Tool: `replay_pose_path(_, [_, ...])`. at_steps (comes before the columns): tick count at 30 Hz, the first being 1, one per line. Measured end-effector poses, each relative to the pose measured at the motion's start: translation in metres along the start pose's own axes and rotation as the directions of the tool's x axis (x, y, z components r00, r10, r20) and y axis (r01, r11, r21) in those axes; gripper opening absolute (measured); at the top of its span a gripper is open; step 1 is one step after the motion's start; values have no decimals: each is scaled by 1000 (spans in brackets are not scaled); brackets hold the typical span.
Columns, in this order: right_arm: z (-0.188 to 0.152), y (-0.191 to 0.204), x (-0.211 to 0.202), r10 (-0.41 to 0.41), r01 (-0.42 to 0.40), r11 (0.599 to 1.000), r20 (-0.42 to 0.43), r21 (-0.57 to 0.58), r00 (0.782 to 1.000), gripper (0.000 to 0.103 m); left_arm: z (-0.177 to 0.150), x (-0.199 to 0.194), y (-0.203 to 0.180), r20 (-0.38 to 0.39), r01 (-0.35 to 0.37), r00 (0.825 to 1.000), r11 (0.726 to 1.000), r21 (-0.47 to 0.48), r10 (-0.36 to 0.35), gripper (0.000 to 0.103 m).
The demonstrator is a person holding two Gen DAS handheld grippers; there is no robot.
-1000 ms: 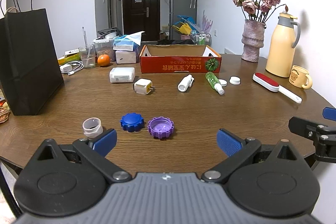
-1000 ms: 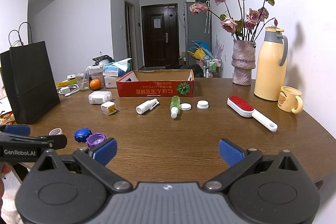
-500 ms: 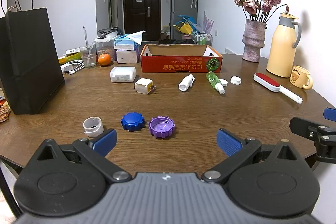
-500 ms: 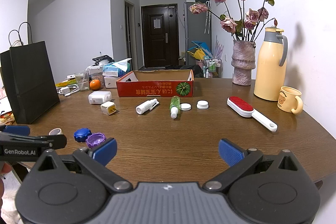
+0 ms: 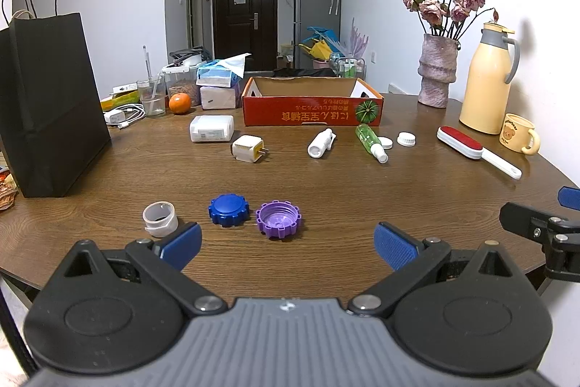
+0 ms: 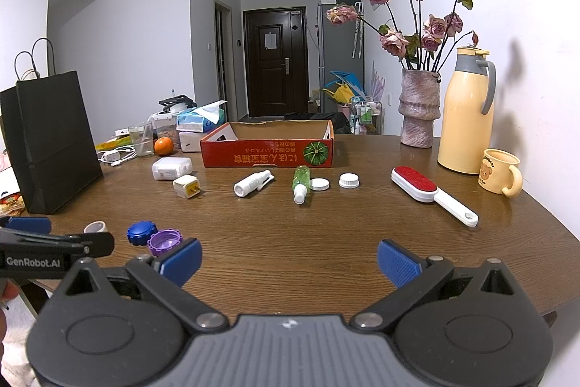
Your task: Organize rigid objects
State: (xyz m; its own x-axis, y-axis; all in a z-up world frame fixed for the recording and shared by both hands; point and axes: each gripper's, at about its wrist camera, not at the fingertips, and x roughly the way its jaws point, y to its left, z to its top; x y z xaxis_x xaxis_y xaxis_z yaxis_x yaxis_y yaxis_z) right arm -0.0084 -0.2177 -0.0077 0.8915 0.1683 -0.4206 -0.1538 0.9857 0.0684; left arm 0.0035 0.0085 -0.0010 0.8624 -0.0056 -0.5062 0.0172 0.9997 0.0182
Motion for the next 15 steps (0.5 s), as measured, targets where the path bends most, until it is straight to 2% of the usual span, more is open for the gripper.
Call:
replay_pose_path(8, [8, -7, 1, 1, -1, 1000, -1, 2, 1000, 103, 0, 9, 7, -11, -3, 1000, 1000, -11, 3, 103])
replay_pose_path(15, [8, -10, 22, 6, -6, 1000, -13, 11, 1000, 103, 2, 26, 15, -19, -18, 1000, 999, -27, 18, 103])
